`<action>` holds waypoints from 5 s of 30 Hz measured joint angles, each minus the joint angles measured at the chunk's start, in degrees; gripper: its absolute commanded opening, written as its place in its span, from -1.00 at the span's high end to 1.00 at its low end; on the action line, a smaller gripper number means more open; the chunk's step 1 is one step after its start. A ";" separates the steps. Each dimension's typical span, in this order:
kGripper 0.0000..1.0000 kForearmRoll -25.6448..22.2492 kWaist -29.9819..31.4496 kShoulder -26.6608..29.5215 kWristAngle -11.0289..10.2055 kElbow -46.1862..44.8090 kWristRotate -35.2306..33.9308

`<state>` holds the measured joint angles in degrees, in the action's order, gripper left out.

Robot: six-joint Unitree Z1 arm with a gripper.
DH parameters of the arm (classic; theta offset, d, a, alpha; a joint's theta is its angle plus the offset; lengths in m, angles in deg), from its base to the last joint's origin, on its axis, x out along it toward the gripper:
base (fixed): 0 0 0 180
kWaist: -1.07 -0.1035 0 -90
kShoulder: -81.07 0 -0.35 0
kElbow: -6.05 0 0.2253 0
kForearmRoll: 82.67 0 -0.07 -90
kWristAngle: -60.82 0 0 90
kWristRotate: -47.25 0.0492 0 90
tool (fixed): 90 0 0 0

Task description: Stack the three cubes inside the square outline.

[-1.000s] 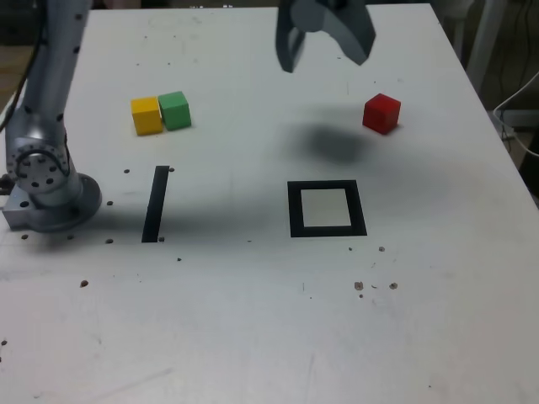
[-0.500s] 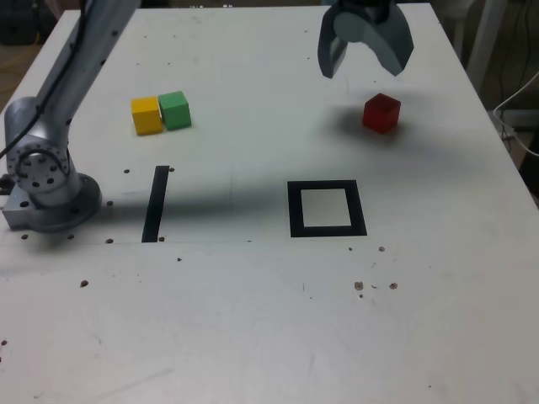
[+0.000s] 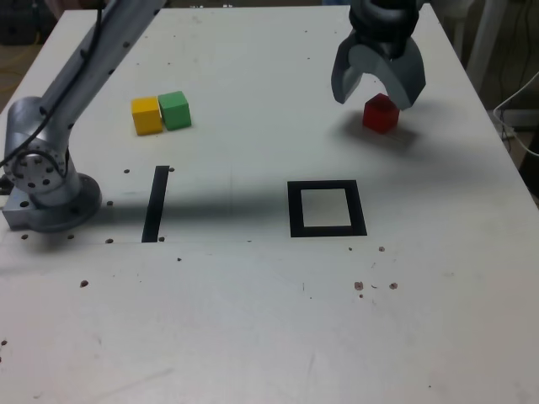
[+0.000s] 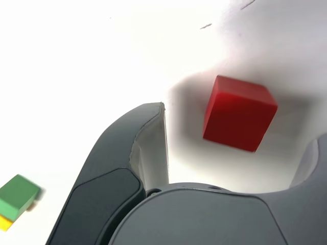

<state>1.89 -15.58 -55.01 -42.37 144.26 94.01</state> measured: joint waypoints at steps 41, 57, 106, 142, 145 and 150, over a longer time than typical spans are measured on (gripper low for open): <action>0.32 0.62 0.02 -3.39 1.46 2.40 1.41; 0.41 -3.68 4.21 6.23 1.14 -0.26 -0.21; 0.41 8.20 21.33 17.91 10.49 -32.09 -44.15; -0.63 11.17 20.96 14.86 11.01 -33.24 -44.29; -0.83 10.84 20.96 14.86 10.99 -33.27 -44.29; -0.99 10.42 20.96 14.92 9.32 -33.27 -44.28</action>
<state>12.31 5.38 -40.09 -33.05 110.98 49.72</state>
